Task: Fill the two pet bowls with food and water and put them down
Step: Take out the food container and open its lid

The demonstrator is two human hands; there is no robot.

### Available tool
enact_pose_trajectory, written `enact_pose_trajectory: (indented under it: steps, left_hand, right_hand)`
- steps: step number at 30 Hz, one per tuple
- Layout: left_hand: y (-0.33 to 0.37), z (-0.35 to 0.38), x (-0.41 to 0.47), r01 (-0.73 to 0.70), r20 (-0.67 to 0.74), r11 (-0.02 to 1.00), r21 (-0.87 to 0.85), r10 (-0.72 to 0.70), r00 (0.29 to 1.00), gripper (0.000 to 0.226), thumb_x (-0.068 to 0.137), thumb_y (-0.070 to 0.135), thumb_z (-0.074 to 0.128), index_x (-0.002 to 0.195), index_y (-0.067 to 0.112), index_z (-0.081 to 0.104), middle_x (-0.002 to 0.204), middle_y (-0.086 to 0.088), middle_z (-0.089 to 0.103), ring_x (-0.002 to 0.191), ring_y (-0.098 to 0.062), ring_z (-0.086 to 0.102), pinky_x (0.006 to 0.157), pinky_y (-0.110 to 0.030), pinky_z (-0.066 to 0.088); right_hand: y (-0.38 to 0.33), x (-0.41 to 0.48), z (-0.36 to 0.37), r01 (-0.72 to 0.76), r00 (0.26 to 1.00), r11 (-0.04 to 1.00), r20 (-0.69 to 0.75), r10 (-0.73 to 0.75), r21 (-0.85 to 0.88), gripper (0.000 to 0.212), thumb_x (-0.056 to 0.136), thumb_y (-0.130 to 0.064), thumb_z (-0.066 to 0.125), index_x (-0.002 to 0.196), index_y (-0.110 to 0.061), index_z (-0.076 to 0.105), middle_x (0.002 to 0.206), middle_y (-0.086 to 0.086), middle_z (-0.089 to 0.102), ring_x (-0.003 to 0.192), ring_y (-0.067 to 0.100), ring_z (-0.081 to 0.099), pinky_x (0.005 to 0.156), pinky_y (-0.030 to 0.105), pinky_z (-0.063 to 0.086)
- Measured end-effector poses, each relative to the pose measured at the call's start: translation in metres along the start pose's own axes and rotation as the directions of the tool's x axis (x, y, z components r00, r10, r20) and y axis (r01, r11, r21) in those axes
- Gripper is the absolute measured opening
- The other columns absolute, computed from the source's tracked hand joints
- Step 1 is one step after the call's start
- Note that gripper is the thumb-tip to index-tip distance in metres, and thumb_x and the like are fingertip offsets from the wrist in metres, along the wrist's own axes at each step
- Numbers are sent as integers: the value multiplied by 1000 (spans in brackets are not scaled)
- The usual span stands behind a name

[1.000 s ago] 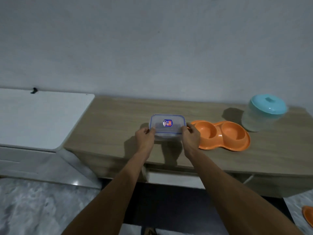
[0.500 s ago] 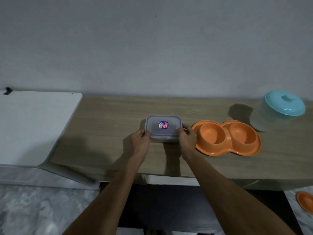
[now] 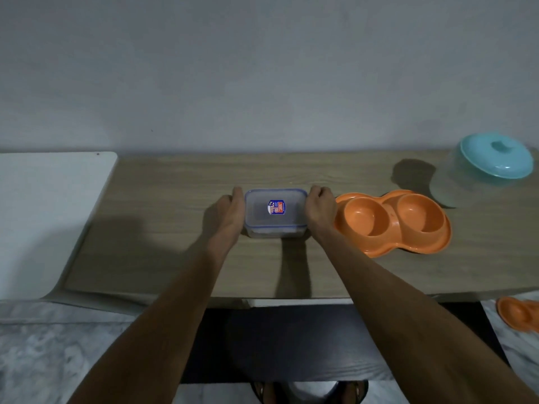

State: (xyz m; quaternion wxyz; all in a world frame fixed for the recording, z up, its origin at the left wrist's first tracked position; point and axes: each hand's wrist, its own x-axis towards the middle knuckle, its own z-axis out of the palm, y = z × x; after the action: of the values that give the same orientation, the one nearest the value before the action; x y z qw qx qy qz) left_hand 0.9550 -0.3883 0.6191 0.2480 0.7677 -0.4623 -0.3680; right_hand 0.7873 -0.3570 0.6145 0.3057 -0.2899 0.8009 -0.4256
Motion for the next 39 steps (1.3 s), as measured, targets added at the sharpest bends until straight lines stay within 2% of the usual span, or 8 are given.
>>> enact_pose_trajectory:
  steps: [3, 12, 16, 22, 28, 32, 36, 39]
  left_hand:
    - [6, 16, 16, 72, 0, 994, 84, -72, 997, 67, 97, 54, 20, 128, 9, 59, 133, -20, 59, 120, -39, 55, 103, -43, 42]
    - [1, 33, 25, 29, -61, 979, 200, -17, 998, 66, 100, 53, 19, 128, 9, 59, 129, -20, 62, 121, -41, 56, 103, -45, 40]
    - [2, 33, 25, 30, -54, 978, 205, -20, 998, 65, 100, 52, 19, 129, 8, 58, 129, -21, 62, 121, -41, 55, 102, -45, 40]
    - [6, 30, 20, 41, -56, 990, 137, -34, 998, 68, 99, 52, 16, 130, 8, 57, 132, -21, 60, 121, -41, 55, 103, -44, 41]
    - [11, 20, 9, 46, -69, 999, 5, -45, 997, 65, 99, 54, 30, 127, 2, 57, 131, -19, 59, 119, -40, 55, 97, -40, 42]
    - [-9, 8, -3, 46, 20, 976, -212, -43, 999, 65, 89, 54, 56, 121, -3, 55, 122, -11, 61, 103, -28, 62, 69, -27, 38]
    - [-30, 13, -12, 19, 149, 955, -297, 26, 989, 95, 51, 69, 78, 119, 5, 62, 112, -9, 70, 96, -21, 70, 66, -26, 52]
    - [-34, 17, -17, -6, 201, 945, -328, 76, 977, 61, 70, 44, 84, 115, 7, 66, 105, -7, 72, 82, -11, 67, 55, -8, 46]
  right_hand:
    - [2, 9, 9, -38, 999, 998, 30, 39, -51, 52, 105, -33, 28, 115, 5, 62, 120, 26, 63, 108, 39, 57, 84, 38, 38]
    - [6, 13, 18, -77, 993, 996, 91, 81, -48, 61, 103, -47, 26, 115, 1, 62, 117, 20, 65, 108, 36, 60, 97, 46, 47]
    - [11, 15, 15, -5, 1000, 993, 21, 7, -121, 57, 105, -41, 29, 100, 2, 66, 94, 14, 63, 90, 29, 59, 78, 34, 39]
    - [13, 16, 16, 36, 999, 984, 3, -36, -176, 52, 105, -40, 28, 89, -4, 63, 88, 11, 60, 85, 26, 57, 76, 34, 38]
    - [9, 12, 13, 6, 999, 974, -49, -18, -226, 48, 105, -39, 29, 109, -2, 60, 99, 12, 60, 91, 28, 56, 76, 35, 37]
    - [0, 15, 7, 226, 948, 876, -112, -299, -425, 36, 100, -32, 39, 109, -4, 58, 114, 18, 59, 105, 36, 56, 81, 40, 40]
    - [-32, 28, 21, 445, 890, 726, 165, -426, -525, 34, 97, -30, 41, 97, -6, 64, 106, 19, 66, 99, 38, 61, 80, 41, 43]
    - [-53, 36, 44, 481, 854, 676, 473, -216, -559, 42, 99, -37, 40, 104, -5, 66, 114, 20, 66, 105, 37, 62, 81, 37, 43]
